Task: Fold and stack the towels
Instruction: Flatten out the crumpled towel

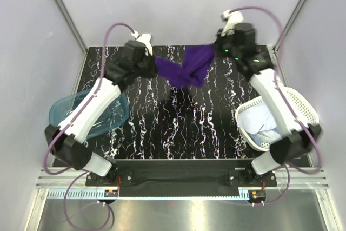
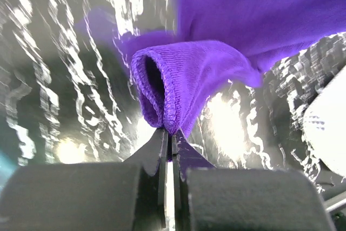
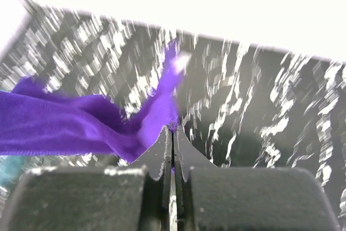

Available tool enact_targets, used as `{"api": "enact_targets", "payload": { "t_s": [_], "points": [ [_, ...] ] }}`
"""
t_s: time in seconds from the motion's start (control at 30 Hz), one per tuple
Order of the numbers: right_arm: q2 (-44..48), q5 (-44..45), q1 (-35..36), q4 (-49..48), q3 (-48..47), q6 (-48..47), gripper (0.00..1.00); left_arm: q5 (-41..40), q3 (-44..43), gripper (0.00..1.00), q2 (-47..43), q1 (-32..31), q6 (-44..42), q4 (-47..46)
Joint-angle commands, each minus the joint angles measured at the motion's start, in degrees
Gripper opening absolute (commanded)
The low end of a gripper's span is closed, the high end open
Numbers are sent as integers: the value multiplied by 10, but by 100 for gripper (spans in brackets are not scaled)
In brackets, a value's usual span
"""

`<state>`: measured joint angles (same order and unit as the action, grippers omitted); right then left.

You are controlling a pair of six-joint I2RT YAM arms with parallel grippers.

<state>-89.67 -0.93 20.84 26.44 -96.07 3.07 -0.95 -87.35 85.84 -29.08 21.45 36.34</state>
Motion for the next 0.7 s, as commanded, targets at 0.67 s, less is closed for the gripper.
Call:
{"api": "enact_targets", "payload": {
  "t_s": [0.67],
  "points": [
    [196,190,-2,57,167,121,0,14,139,0,-212,-11,43,54]
  ]
}}
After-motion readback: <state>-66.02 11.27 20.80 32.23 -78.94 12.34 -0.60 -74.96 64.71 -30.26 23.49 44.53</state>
